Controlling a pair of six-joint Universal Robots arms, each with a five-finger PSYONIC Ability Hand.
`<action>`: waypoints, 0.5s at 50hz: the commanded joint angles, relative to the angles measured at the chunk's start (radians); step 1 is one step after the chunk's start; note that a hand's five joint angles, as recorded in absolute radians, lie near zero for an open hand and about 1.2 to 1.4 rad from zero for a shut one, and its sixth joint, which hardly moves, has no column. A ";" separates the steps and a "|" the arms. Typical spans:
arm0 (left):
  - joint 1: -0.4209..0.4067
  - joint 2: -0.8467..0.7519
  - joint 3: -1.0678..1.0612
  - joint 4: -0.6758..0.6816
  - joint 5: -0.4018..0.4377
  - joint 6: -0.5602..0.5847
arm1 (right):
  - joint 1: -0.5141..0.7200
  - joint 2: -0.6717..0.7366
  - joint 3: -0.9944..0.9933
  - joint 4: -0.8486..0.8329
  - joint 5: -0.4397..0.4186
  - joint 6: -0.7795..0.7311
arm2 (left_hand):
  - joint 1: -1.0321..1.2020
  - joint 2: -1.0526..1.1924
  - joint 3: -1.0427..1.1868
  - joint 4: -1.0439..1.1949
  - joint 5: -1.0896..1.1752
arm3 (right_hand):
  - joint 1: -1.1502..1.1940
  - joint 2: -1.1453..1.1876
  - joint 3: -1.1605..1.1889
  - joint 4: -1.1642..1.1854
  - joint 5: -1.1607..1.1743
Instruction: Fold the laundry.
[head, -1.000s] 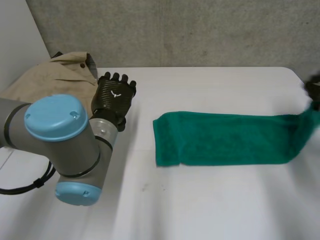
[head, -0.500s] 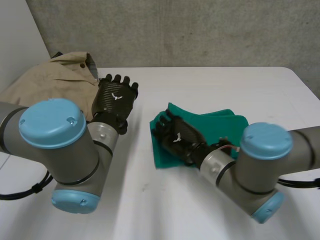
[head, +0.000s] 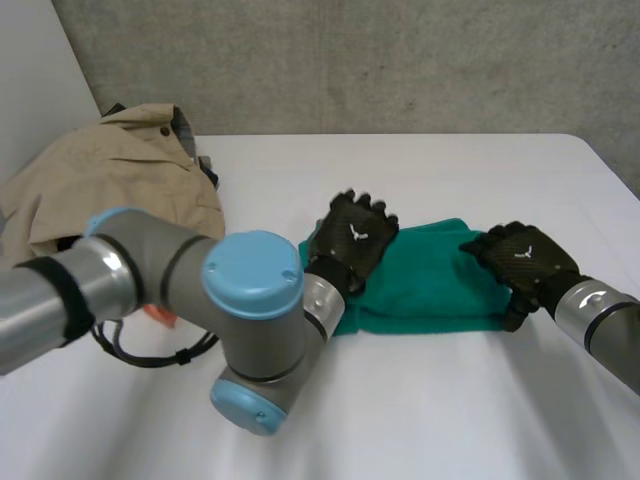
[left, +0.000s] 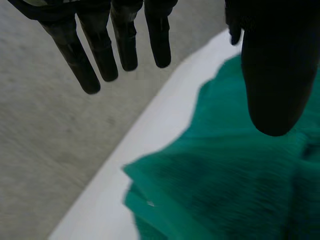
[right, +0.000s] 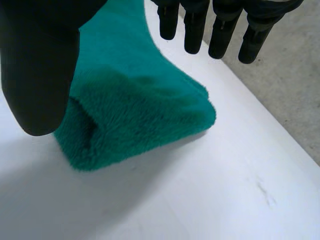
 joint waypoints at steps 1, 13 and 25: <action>-0.002 -0.061 0.046 -0.067 -0.068 0.005 | 0.000 0.007 0.006 -0.006 -0.003 0.055 | 0.163 0.171 0.173 0.170 0.167 | 0.210 0.188 0.184 0.183 0.178; -0.017 -0.029 -0.057 -0.104 -0.195 -0.012 | -0.001 0.103 -0.062 -0.011 0.092 0.070 | 0.166 0.174 0.176 0.173 0.170 | 1.160 1.138 1.134 1.134 1.128; -0.034 0.301 -0.279 -0.116 -0.197 -0.074 | 0.193 0.054 -0.190 -0.031 0.258 -0.238 | 0.160 0.169 0.170 0.167 0.165 | 1.160 1.138 1.134 1.134 1.128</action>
